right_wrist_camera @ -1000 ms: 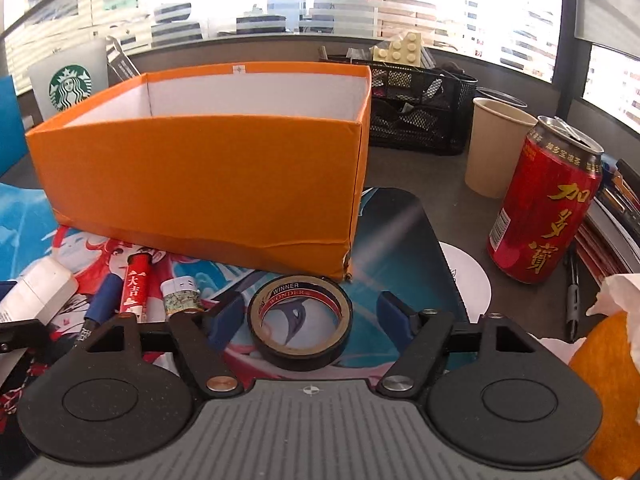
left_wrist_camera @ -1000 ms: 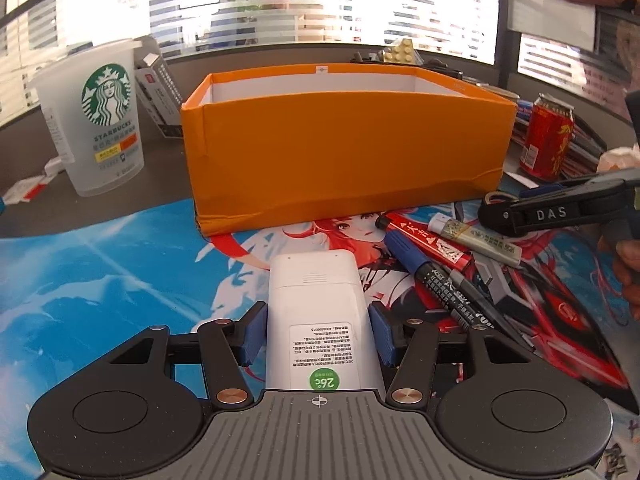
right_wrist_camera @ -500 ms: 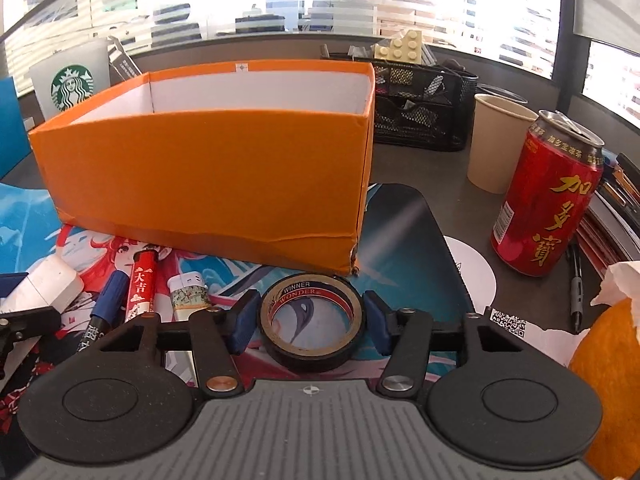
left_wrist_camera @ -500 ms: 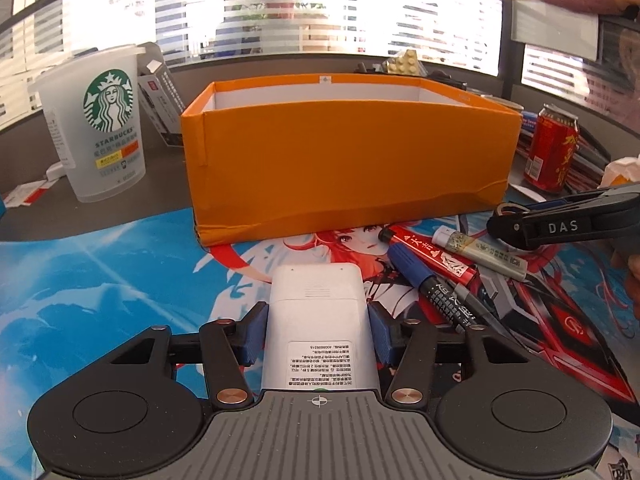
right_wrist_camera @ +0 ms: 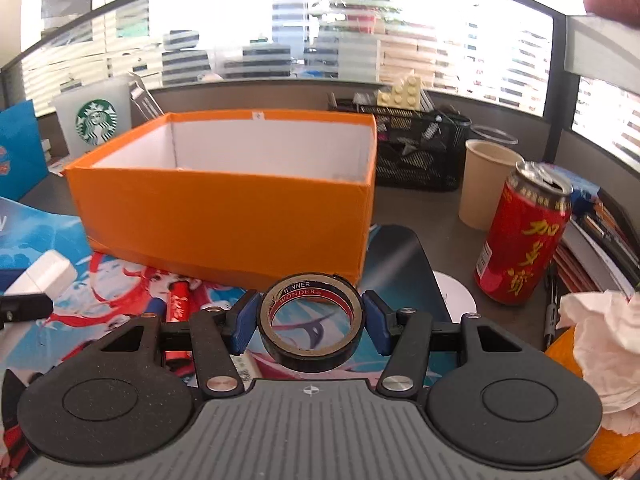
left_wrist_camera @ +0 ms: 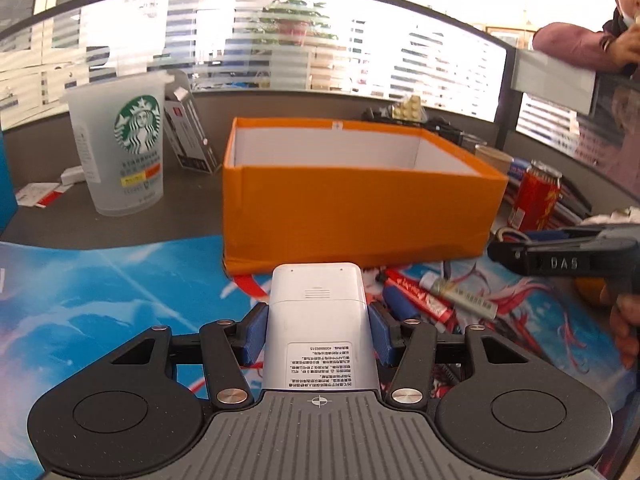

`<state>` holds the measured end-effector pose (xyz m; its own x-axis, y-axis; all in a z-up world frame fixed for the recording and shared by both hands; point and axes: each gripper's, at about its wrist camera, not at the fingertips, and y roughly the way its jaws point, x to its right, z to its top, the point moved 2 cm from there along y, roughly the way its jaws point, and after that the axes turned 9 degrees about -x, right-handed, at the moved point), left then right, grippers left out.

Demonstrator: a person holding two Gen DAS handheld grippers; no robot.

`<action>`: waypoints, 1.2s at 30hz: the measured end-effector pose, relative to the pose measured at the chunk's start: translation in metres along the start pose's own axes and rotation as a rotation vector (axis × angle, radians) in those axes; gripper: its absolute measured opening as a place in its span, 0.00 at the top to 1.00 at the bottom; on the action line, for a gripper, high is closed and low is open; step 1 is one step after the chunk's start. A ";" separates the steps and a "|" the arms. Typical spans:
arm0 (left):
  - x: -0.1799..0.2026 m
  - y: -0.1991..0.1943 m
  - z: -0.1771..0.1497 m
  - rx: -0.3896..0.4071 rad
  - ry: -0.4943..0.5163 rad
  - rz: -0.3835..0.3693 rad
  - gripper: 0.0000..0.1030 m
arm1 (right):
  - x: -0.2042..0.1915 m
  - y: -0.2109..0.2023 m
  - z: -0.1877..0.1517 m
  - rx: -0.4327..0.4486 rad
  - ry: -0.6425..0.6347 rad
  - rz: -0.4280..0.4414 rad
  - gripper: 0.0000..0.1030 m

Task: Organize rigid objects
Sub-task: 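Carry the power bank and tape roll into the orange box and open both tools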

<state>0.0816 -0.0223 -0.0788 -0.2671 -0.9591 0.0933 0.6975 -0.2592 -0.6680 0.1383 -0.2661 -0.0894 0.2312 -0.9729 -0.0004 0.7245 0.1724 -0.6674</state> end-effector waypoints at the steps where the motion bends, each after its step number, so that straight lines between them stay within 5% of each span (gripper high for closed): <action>1: 0.000 -0.002 0.002 0.000 -0.002 -0.005 0.51 | -0.002 -0.002 0.000 0.003 -0.004 0.002 0.49; 21: 0.010 -0.035 0.066 0.097 0.026 -0.036 0.51 | -0.015 -0.033 0.033 0.085 -0.030 0.046 0.49; 36: 0.022 -0.008 0.129 0.095 0.045 -0.016 0.51 | -0.011 -0.031 0.076 0.118 -0.041 0.061 0.49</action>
<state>0.1565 -0.0559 0.0240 -0.3073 -0.9491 0.0689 0.7518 -0.2865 -0.5938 0.1632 -0.2495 -0.0120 0.3014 -0.9535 -0.0062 0.7789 0.2499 -0.5752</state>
